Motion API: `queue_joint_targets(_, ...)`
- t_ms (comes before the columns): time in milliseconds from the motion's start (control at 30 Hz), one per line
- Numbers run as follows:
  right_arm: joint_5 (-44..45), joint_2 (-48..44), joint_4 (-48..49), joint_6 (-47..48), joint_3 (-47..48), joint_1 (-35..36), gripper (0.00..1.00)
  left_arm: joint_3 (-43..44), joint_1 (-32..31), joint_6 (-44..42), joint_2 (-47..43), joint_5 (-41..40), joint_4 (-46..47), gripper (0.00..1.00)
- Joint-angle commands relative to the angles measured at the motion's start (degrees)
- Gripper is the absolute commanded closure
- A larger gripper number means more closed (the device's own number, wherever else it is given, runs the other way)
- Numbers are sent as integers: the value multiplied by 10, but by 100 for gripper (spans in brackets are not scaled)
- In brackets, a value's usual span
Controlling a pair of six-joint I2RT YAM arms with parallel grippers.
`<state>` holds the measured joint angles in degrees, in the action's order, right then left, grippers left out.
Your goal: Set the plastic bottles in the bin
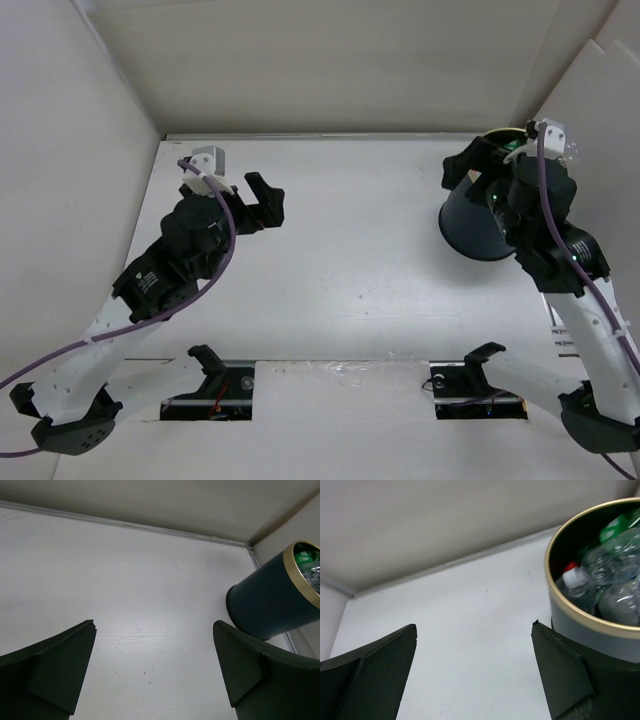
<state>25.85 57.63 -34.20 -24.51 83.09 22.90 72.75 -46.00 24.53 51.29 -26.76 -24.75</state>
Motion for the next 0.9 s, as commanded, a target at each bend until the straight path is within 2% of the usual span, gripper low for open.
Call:
queue_joint_targets(0, -16, -43, -89, 25, 17, 59, 0, 41, 3, -25, -41, -66, -41, 0)
queue_joint_targets(167, -4, -122, -166, 32, 10, 100, 0, 47, 3, -25, -87, -101, -105, 0)
queue_joint_targets(233, -37, -153, -188, 32, -5, 105, 0, 47, 3, -25, -106, -101, -123, 0)
queue_joint_targets(367, -76, -224, -228, 32, -16, 105, 0, 21, 3, -25, -180, -46, -143, 0)
queue_joint_targets(433, -70, -238, -249, 32, -9, 105, 0, 16, 3, -18, -202, -24, -150, 0)
queue_joint_targets(600, -50, -277, -291, 44, 10, 105, 0, 4, 3, 8, -233, -43, -176, 0)
queue_joint_targets(867, -44, -297, -291, 44, -14, 105, 0, -18, 3, 28, -240, -43, -163, 0)
